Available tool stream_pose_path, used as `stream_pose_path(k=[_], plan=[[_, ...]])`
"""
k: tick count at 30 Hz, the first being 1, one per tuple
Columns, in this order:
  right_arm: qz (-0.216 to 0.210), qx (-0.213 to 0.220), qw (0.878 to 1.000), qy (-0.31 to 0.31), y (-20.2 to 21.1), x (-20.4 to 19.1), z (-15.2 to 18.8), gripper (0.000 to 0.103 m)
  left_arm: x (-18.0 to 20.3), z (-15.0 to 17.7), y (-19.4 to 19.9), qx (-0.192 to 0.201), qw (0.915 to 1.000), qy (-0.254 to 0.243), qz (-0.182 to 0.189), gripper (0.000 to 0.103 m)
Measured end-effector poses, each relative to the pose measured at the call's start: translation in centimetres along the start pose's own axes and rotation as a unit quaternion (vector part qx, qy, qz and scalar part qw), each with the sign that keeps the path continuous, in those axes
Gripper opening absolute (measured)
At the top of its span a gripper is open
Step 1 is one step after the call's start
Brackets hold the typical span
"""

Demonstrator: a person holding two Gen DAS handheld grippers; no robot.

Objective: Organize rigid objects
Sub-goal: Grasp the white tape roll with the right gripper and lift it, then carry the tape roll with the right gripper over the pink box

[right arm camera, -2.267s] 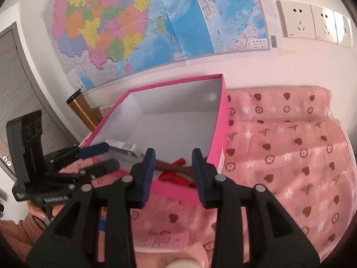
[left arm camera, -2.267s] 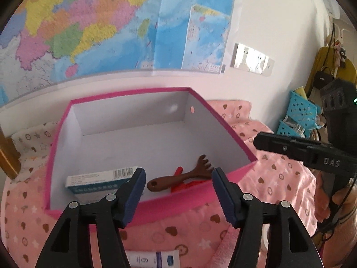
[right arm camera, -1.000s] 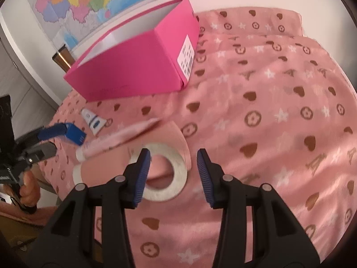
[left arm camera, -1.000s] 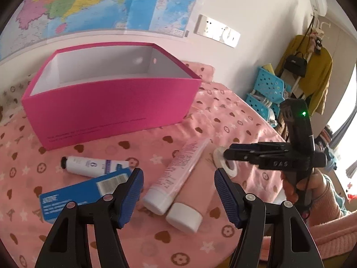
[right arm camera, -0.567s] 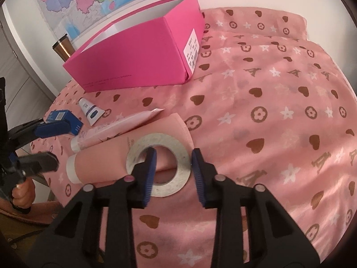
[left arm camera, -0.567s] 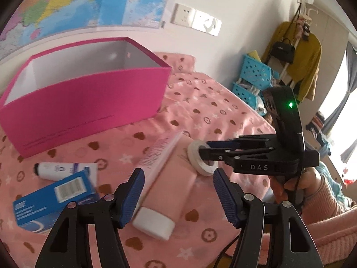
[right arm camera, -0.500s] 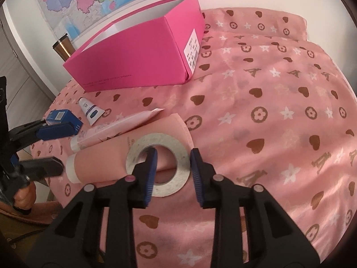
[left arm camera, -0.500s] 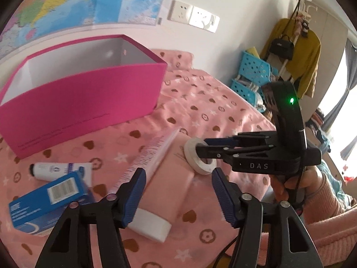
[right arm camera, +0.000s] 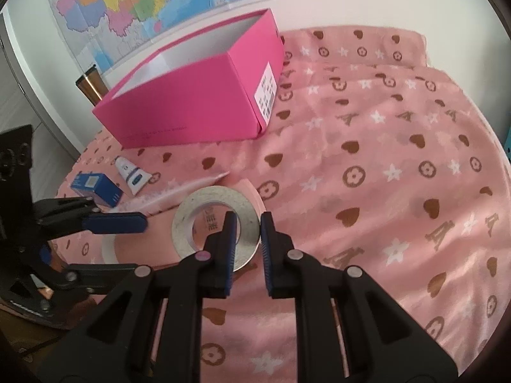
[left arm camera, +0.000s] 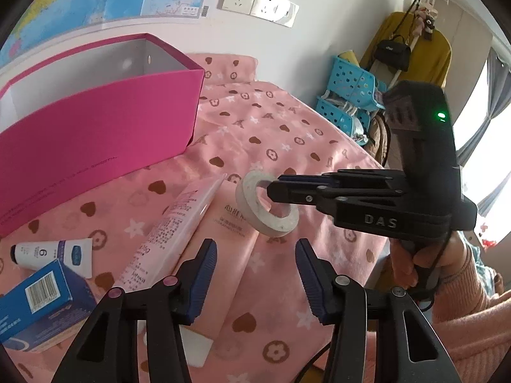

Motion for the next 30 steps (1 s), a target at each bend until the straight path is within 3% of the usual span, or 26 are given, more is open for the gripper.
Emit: stream_pose_path(k=[5,16,30], plan=[[-0.002,0.019,1.0,0.007,1.1,-0.8,-1.1,0.017,-0.3,-1.1,0.4,0.012,0.9998,0.012,0.007,0.042],[-0.016,0.053,0.997,0.048,1.9,-3.7,-5.3,0.017,-1.5,-4.3,2.6,0.047,0.9987,0.015,-0.012,0.034],[-0.031,0.069,0.994,0.076,0.8,-5.3,-11.9,0.017,-5.0,-9.2,3.9,0.077,0.9959,0.034,-0.034,0.032]])
Point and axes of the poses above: each gripper's, at about its wrist camera, not at the fingertips, and y roughly against the way its jaws point, x to its right, z to its underside, the point moved 7 cm from there along -y, roughly the way its jaws point, and after that the axes turned 4 degrees about -x, right-handed, at the moved point
